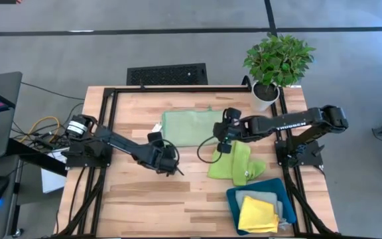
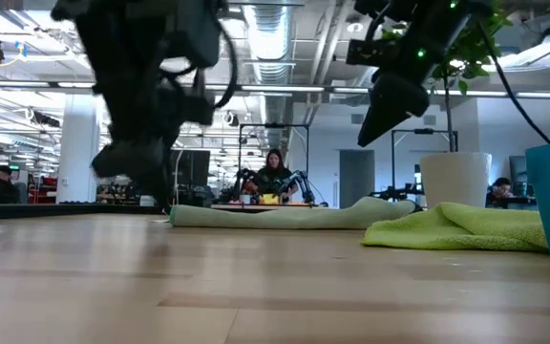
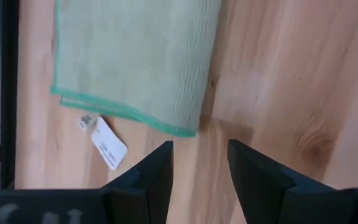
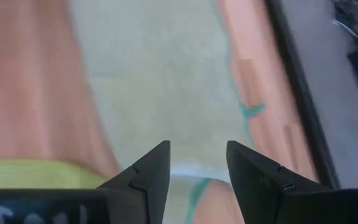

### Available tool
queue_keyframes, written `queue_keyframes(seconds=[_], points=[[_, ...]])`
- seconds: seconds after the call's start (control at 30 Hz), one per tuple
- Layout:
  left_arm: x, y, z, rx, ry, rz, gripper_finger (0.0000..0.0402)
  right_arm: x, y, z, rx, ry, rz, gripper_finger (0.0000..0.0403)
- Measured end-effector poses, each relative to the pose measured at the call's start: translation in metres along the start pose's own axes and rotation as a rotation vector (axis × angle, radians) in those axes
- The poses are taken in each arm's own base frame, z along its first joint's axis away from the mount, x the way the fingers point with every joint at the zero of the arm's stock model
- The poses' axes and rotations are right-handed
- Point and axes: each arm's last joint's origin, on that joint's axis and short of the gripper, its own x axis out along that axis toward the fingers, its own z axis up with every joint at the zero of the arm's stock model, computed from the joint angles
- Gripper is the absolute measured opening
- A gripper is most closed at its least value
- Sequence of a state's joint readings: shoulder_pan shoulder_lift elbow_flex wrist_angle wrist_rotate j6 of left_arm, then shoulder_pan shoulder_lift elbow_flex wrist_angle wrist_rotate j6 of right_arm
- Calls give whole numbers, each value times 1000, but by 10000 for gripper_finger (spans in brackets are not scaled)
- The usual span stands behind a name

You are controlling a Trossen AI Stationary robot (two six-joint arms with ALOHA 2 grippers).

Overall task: Fold microfiber towels
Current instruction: Fold the blue towel

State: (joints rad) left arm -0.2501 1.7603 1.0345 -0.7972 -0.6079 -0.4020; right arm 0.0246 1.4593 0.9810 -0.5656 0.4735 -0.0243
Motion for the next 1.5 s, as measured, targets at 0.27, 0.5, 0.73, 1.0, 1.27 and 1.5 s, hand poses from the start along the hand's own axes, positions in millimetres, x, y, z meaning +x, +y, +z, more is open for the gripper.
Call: queue_keyframes(seconds=[0.27,0.5,0.73,1.0,1.27,1.5], points=[[15,-4,-11,-18,0,-22,145,-4,9,1,-28,-15,22,175],[6,-10,-5,41,-47,-41,145,-4,8,0,-29,-8,21,177],[2,-13,-5,150,-68,-35,145,-4,8,0,-29,-7,21,177],[4,-10,3,211,-127,1,146,-4,8,0,-29,-7,21,177],[16,1,8,195,-101,5,146,-4,8,0,-29,-7,21,177],[28,8,3,173,-69,8,146,-4,8,0,-23,-7,21,177]])
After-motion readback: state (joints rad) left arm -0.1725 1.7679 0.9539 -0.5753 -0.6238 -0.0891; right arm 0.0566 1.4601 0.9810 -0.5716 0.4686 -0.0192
